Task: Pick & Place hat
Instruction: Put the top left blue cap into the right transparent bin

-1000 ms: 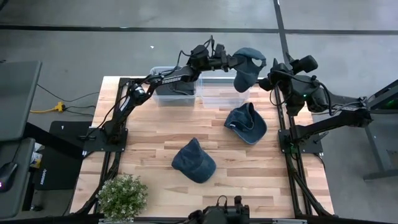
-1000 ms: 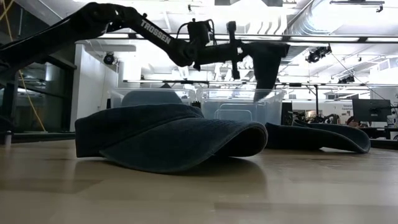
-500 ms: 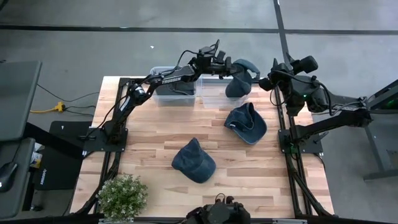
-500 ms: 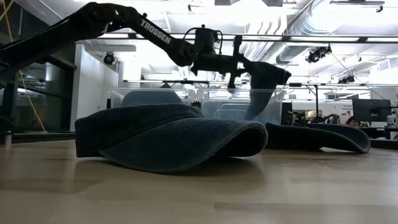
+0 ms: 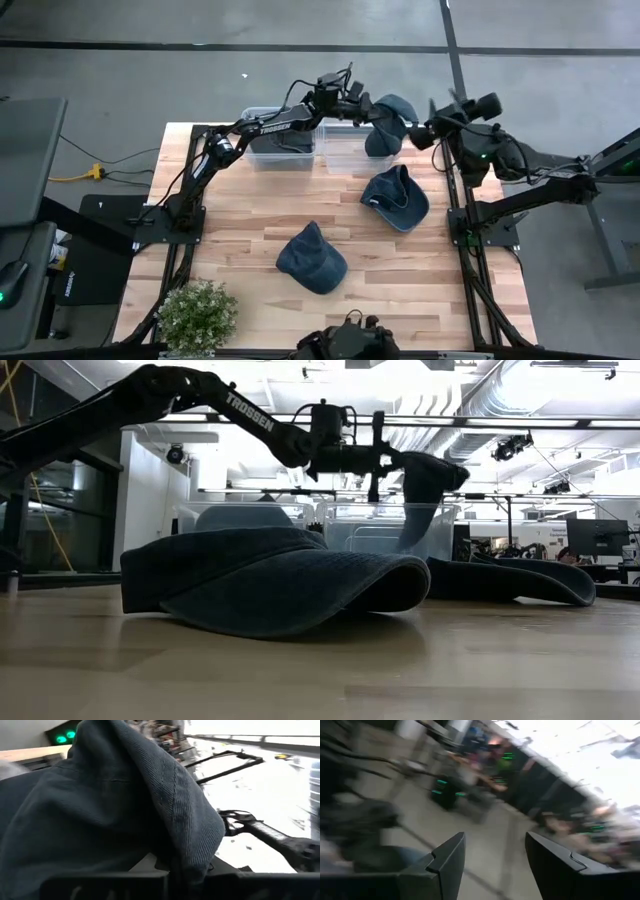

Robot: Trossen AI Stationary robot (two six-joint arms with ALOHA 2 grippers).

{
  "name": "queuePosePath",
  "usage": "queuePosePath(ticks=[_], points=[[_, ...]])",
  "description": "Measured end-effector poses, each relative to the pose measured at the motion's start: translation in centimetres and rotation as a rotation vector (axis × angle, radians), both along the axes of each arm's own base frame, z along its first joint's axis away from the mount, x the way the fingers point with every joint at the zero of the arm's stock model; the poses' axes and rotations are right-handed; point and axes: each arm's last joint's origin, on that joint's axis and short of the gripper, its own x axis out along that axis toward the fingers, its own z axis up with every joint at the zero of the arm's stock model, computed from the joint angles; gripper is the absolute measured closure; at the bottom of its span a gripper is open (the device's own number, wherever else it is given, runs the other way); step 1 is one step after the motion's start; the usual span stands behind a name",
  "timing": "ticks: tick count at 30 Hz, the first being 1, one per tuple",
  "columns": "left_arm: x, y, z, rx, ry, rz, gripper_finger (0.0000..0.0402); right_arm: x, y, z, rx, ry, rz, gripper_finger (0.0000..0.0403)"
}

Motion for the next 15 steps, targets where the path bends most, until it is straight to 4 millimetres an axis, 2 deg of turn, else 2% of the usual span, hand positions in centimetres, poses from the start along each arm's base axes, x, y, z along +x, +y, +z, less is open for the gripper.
queuePosePath(ticks=[4, 8, 15], points=[[-0.5, 0.7, 0.7, -0.009, -0.058, 0.007, 0.0396, -0.1, -0.2, -1.4, 0.134, -0.172, 0.081, 0.0203], [-1.4, 1.7, 1.6, -0.03, -0.101, 0.017, 0.0397, -0.5, -0.5, -2.6, 0.258, -0.251, 0.086, 0.0201], [-2.6, 2.6, 3.4, -0.076, -0.258, 0.004, 0.0398, -0.3, -0.6, -3.9, 0.578, -0.211, 0.325, 0.0202]])
